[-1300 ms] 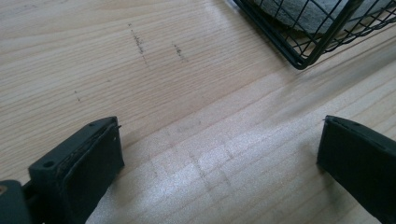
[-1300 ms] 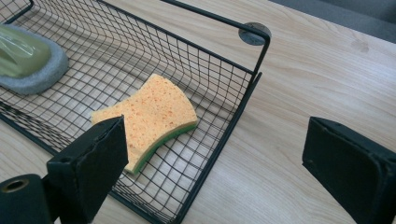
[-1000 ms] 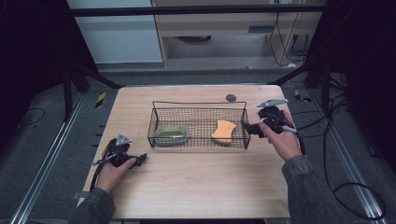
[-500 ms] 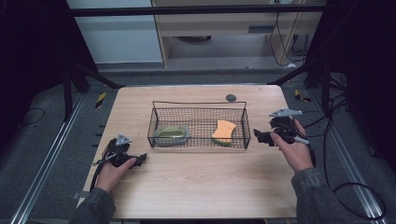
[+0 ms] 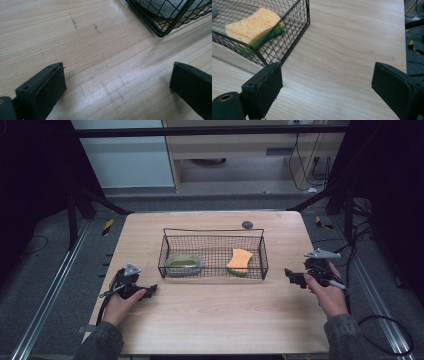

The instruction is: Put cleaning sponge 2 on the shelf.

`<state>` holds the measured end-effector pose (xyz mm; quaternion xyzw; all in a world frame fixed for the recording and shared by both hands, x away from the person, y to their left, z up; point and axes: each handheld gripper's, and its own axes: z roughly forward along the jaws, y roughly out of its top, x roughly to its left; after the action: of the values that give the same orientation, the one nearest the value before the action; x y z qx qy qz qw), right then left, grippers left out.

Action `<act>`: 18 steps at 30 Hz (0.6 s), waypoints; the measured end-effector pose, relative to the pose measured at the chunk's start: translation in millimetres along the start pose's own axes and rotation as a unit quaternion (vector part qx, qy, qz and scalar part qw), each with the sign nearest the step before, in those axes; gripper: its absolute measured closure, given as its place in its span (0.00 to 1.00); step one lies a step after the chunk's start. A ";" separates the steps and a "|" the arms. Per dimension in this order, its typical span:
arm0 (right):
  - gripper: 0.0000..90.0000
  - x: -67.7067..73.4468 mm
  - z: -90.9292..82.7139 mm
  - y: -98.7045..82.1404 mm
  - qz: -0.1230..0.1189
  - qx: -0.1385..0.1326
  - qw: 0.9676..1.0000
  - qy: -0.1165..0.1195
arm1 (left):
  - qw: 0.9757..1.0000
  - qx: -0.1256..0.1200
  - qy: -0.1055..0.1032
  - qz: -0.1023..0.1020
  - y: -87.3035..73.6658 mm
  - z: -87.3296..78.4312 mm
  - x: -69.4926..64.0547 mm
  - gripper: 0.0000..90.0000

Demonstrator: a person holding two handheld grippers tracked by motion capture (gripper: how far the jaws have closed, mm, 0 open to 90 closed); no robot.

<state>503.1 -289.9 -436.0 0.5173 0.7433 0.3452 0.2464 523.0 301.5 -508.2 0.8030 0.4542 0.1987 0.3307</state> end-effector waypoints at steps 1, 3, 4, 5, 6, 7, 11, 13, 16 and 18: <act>0.11 -1.9 1.7 -2.3 0.000 0.002 1.000 0.000 | 1.000 0.000 0.000 0.000 0.0 0.0 0.0 0.00; 0.11 -4.9 5.4 -6.5 0.002 0.009 1.000 -0.002 | 1.000 0.000 0.000 0.000 0.0 0.0 0.0 0.00; 0.11 -6.5 7.6 -8.4 0.004 0.011 1.000 -0.003 | 1.000 0.000 0.000 0.000 0.0 0.0 0.0 0.00; 0.11 -8.3 9.8 -10.3 0.005 0.014 1.000 -0.004 | 1.000 0.001 0.000 0.001 0.0 -0.1 0.1 0.00; 0.11 -9.8 12.1 -12.0 0.008 0.016 1.000 -0.005 | 1.000 0.000 0.000 0.000 0.0 0.0 0.0 0.00; 0.11 -11.3 14.8 -13.6 0.005 0.022 1.000 -0.006 | 1.000 0.000 0.000 0.000 0.0 0.0 0.0 0.00; 0.12 -17.7 26.0 -18.9 0.013 0.037 0.999 -0.008 | 1.000 0.000 0.000 0.000 0.0 0.0 0.0 0.00; 0.12 -20.2 31.6 -20.7 0.016 0.043 0.999 -0.010 | 1.000 0.000 0.000 0.000 0.0 0.0 0.0 0.00; 0.12 -22.5 40.7 -22.6 0.016 0.052 0.998 -0.012 | 1.000 0.000 0.000 0.000 0.0 0.0 0.0 0.00; 0.12 -22.4 45.4 -23.4 0.013 0.054 0.998 -0.019 | 1.000 0.000 0.000 0.000 0.0 0.0 0.0 0.00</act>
<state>529.6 -304.4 -482.8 0.5463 0.7492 0.2976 0.2273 523.0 301.5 -508.2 0.8031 0.4541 0.1987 0.3308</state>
